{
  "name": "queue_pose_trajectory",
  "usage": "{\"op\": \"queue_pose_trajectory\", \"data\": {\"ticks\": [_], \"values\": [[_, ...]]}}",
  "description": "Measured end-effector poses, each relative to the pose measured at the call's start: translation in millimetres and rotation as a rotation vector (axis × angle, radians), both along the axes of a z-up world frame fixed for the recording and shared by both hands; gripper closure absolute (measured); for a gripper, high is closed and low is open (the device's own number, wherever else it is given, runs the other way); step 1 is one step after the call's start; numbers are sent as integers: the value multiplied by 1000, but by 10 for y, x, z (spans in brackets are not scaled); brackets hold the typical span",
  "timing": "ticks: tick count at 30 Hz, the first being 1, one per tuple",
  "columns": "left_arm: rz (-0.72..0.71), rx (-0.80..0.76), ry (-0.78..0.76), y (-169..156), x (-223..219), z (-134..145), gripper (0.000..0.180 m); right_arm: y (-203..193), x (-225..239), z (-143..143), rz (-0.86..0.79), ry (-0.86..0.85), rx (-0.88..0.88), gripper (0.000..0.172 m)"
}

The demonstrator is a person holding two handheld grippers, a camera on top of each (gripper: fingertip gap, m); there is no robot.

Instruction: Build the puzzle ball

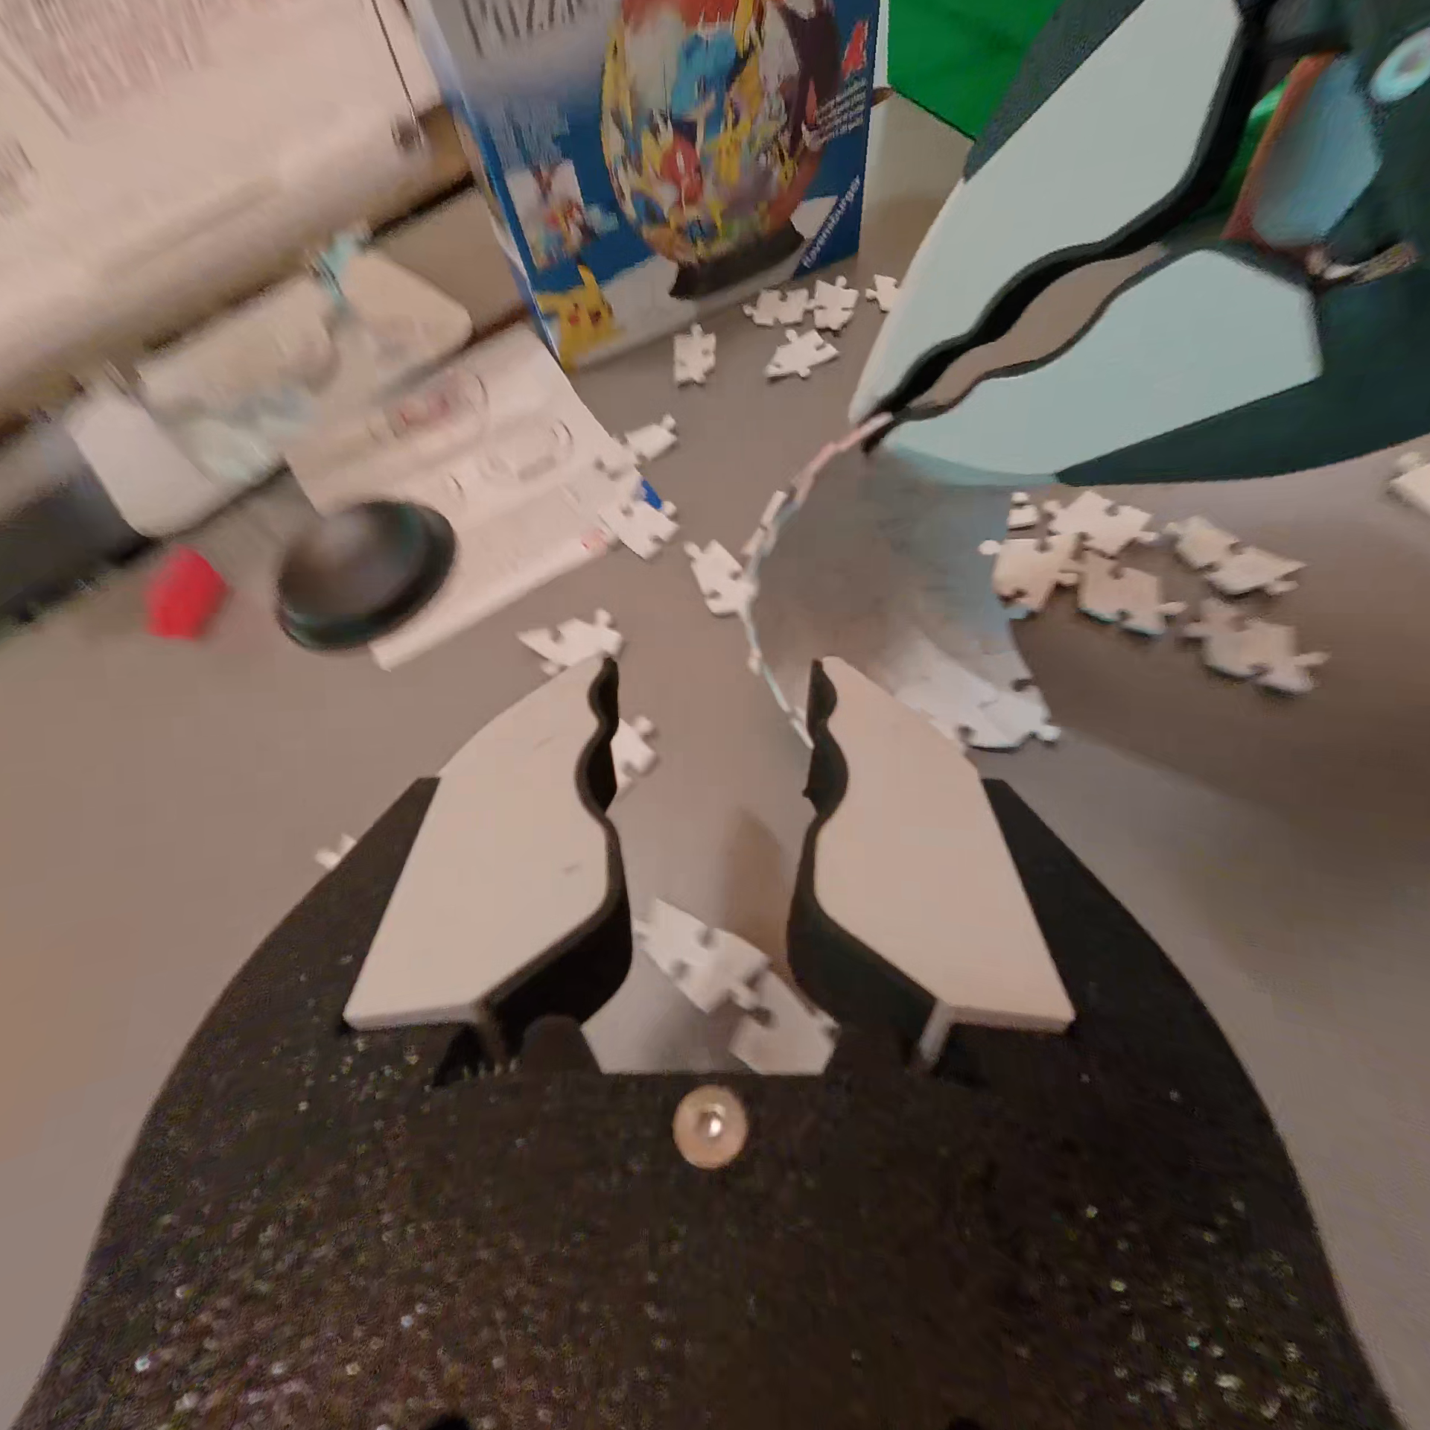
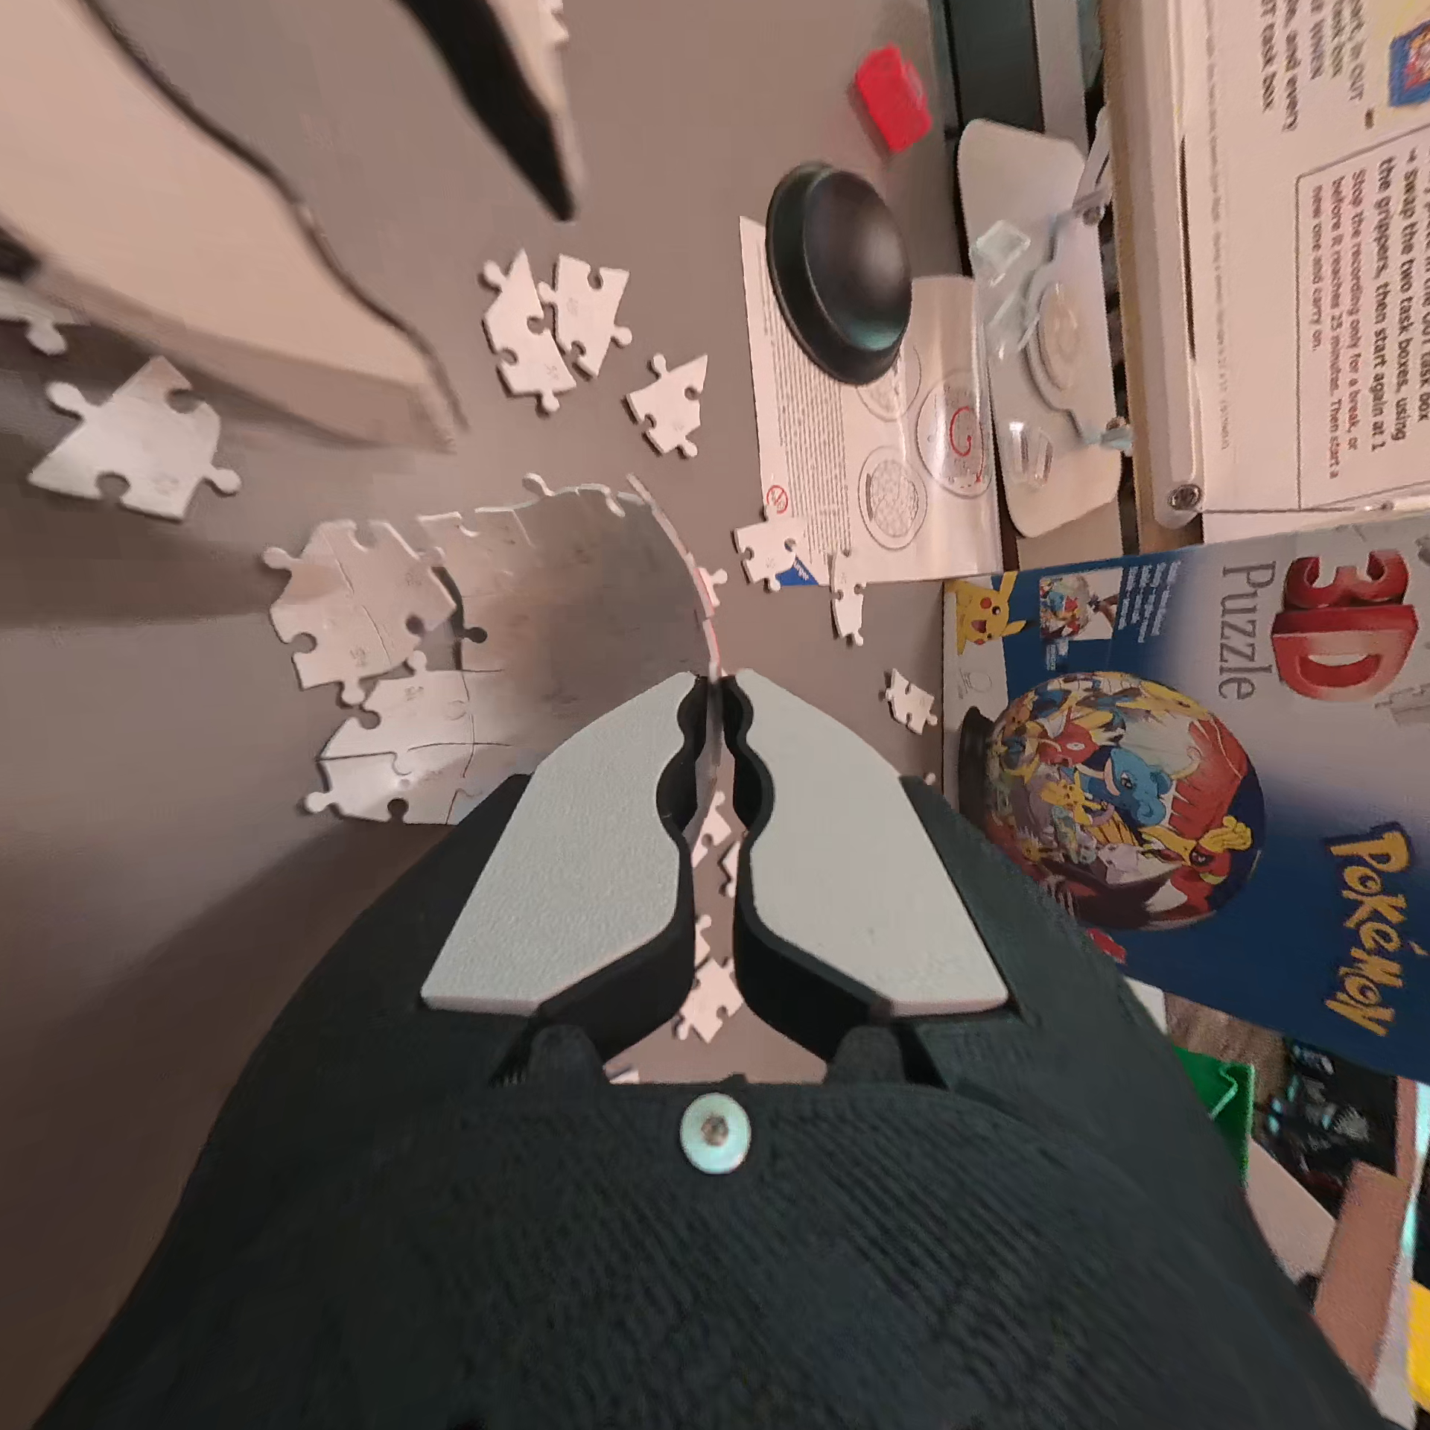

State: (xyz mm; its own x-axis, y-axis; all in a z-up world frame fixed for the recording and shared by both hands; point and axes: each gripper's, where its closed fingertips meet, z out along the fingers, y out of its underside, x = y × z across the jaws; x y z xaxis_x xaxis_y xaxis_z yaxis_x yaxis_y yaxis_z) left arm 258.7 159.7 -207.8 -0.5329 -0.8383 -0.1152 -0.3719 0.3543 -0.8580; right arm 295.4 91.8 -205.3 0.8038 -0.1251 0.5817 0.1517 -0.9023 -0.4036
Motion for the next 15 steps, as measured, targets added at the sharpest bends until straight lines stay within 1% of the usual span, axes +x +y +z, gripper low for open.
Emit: {"op": "queue_pose_trajectory", "data": {"ticks": [1, 3, 5, 7, 11, 15], "values": [[-20, 48, -44, 26, 79, 22, 134, -2, 3, 5, 12, 0, 9, 168], [-82, 99, -69, -1, 157, 30, 135, -17, 15, 2, 19, -1, 25, 168], [-140, 84, -77, -94, 182, 40, 139, -9, 11, 4, 41, 0, 37, 168], [-205, 34, -59, -213, 171, 11, 144, 14, -6, 11, 68, 8, 50, 168], [-204, -32, -5, -251, 247, -95, 147, 15, 6, 10, 76, 32, 61, 168], [-209, -59, -43, -228, 331, -99, 160, 33, 19, 7, 78, 33, 49, 168]]}}
